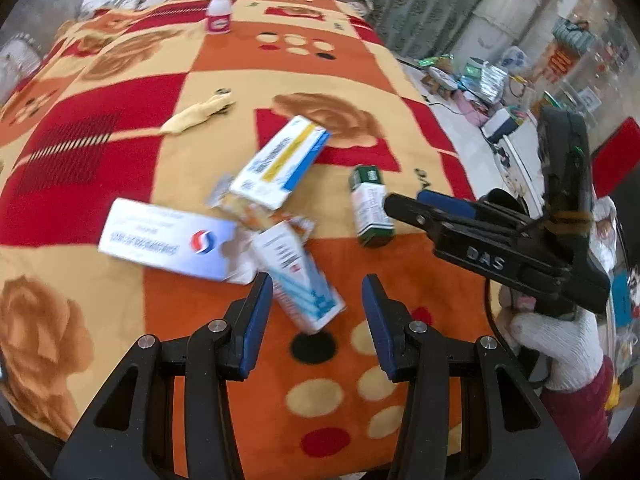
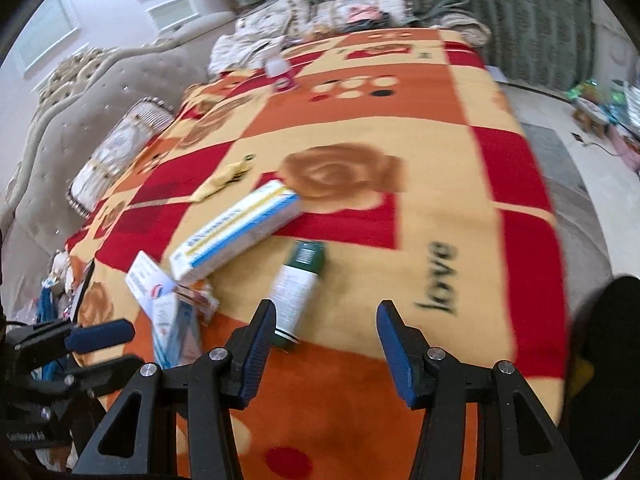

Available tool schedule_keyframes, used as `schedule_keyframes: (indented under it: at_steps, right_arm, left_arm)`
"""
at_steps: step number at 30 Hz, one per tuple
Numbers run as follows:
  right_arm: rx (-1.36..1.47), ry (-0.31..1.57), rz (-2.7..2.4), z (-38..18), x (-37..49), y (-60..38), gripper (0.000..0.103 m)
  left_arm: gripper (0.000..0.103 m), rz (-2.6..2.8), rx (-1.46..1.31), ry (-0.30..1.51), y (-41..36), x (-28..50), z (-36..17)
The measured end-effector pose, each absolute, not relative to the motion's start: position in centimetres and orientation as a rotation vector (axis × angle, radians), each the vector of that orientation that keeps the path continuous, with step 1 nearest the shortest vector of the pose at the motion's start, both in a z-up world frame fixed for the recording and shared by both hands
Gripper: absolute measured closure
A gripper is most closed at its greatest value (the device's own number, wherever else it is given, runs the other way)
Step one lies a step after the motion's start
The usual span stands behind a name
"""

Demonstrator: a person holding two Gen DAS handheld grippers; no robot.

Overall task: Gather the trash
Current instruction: 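Grasp the green oral paste box with the right tool while the left tool grasps the white Tobrex box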

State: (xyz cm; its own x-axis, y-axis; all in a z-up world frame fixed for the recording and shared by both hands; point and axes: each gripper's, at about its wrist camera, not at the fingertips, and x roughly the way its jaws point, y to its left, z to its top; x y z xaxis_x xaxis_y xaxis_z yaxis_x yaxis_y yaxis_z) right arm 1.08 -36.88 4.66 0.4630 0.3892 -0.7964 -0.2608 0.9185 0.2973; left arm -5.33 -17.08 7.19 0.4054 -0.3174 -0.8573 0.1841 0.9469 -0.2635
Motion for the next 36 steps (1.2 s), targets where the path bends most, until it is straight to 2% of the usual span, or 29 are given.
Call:
schedule_keyframes:
  at_steps: [3,9,12,23,27,32,36]
  right_arm:
    - [0.107,1.027,0.421,4.0,2.2,-34.6,0.053]
    - [0.055,1.072,0.399,2.3,3.7,-32.9,0.071]
    - [0.033,1.062,0.399,2.6,3.2,-33.4,0.076]
    - [0.019,1.068,0.402,2.6,1.7,-35.4,0.077]
    - [0.033,1.069,0.412,2.2,2.0,-34.8,0.076]
    - [0.008,1.058,0.412,2.0,2.2,-34.0,0.077]
    - [-0.020,1.035,0.408,2.7,1.6,-34.2,0.081]
  left_arm:
    - [0.058,-0.298,-0.154,1.121,-16.2,-5.5,6.8]
    - [0.058,-0.287,-0.194,1.133,-15.8,-5.0,6.1]
    - [0.058,-0.292,-0.202,1.146,-16.4,-4.5,5.4]
    - [0.059,-0.287,-0.259,1.162,-16.9,-3.0,3.1]
    - [0.066,-0.296,-0.264,1.147,-16.7,-3.1,3.3]
    - [0.070,-0.321,-0.265,1.138,-16.8,-3.4,3.8]
    - [0.070,-0.352,-0.255,1.114,-17.4,-3.7,5.0]
